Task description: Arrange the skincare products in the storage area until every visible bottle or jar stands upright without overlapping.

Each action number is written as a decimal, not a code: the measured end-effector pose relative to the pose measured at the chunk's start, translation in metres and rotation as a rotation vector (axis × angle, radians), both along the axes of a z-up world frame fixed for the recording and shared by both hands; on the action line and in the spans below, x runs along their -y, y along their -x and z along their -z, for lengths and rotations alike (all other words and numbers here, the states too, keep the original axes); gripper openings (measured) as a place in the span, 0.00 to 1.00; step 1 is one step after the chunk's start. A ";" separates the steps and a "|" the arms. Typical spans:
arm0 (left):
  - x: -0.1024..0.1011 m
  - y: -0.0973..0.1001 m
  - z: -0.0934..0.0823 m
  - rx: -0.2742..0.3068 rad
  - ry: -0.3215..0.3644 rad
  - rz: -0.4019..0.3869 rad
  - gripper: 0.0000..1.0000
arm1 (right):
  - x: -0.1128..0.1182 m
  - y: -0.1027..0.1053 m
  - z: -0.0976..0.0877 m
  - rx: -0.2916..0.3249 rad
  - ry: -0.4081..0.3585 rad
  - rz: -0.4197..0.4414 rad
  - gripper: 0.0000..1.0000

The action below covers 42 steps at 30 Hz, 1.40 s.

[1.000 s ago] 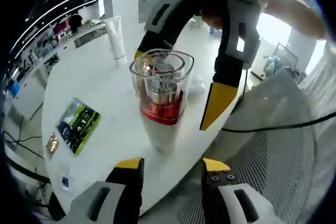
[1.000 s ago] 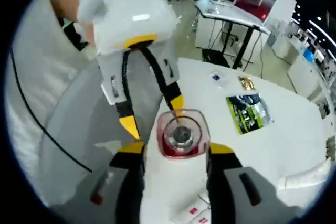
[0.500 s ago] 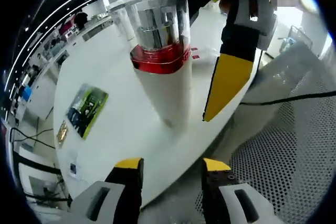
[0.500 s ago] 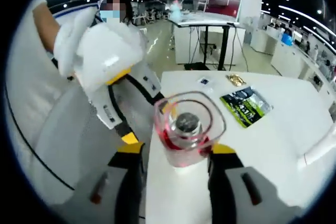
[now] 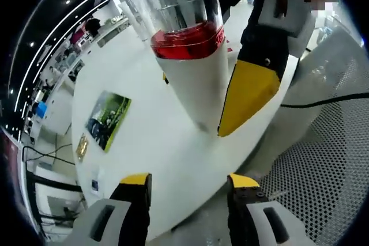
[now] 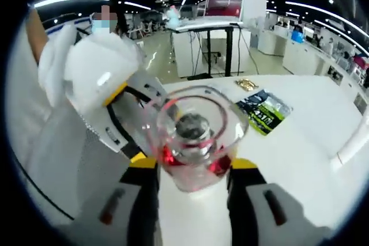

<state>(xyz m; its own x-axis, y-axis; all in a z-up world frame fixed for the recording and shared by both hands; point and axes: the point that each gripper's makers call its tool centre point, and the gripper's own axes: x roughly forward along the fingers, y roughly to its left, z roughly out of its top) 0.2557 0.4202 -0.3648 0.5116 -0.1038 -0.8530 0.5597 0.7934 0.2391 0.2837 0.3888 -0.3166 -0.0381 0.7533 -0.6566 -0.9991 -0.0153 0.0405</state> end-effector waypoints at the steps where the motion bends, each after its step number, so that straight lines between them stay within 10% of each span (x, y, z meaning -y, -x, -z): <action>1: 0.000 -0.001 -0.001 0.010 -0.001 -0.003 0.59 | -0.001 0.001 0.001 0.000 -0.001 0.002 0.44; 42: 0.001 -0.002 -0.001 0.018 0.022 -0.009 0.55 | -0.010 -0.005 0.004 0.040 -0.023 0.109 0.38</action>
